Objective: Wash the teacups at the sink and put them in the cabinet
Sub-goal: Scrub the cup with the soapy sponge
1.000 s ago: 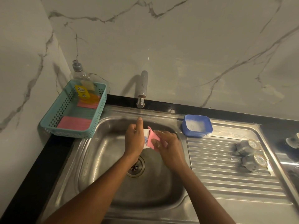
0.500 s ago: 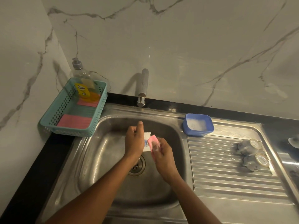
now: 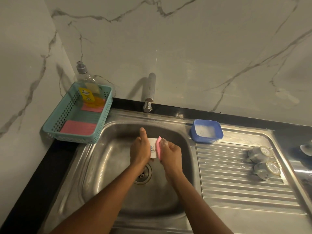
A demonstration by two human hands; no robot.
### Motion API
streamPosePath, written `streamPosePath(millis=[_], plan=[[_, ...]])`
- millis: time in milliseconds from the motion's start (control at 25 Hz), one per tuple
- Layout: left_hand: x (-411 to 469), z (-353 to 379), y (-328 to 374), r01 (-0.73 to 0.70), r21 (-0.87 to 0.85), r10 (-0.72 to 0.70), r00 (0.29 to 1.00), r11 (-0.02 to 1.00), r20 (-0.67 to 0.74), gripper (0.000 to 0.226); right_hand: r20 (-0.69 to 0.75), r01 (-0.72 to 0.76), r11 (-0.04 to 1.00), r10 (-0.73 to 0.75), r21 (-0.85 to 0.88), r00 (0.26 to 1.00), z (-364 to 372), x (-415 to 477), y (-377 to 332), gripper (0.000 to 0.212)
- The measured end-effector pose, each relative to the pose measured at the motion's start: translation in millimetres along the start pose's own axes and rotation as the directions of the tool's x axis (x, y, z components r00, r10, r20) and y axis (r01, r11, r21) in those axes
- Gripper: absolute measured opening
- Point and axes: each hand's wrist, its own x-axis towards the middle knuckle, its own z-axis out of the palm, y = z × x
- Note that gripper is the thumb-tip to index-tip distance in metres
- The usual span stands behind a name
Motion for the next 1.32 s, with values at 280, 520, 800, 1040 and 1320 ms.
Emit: streamPosePath(millis=[280,520,800,1040,1320], plan=[[-2.4,9.9,7.0,0.107,-0.133,-0.101,0.994,0.985,0.048,0.046,-0.081,-0.234,0.945,0.259,0.229,0.963,7.2,14.1,6.4,0.025],[8.0,8.2,15.0,0.258,-0.375,-0.300,0.952,0.890,-0.058,0.030,-0.099,0.227,0.966,-0.216,0.125,0.971,14.3,-8.3,25.8,0.017],[2.5,11.7,14.0,0.358,-0.483,-0.359,0.928,0.799,0.095,0.028,-0.021,-0.006,0.989,0.010,0.145,1.000,20.8,3.1,4.8,0.031],[-4.1,11.0,9.2,0.340,-0.472,-0.310,0.940,0.813,0.143,0.025,0.069,-0.142,0.976,0.132,0.166,0.989,12.9,17.9,-5.7,0.025],[1.5,4.8,5.5,0.377,-0.458,-0.299,0.925,0.805,0.236,0.029,0.063,0.018,0.983,-0.030,0.181,0.998,16.1,18.6,12.1,0.030]])
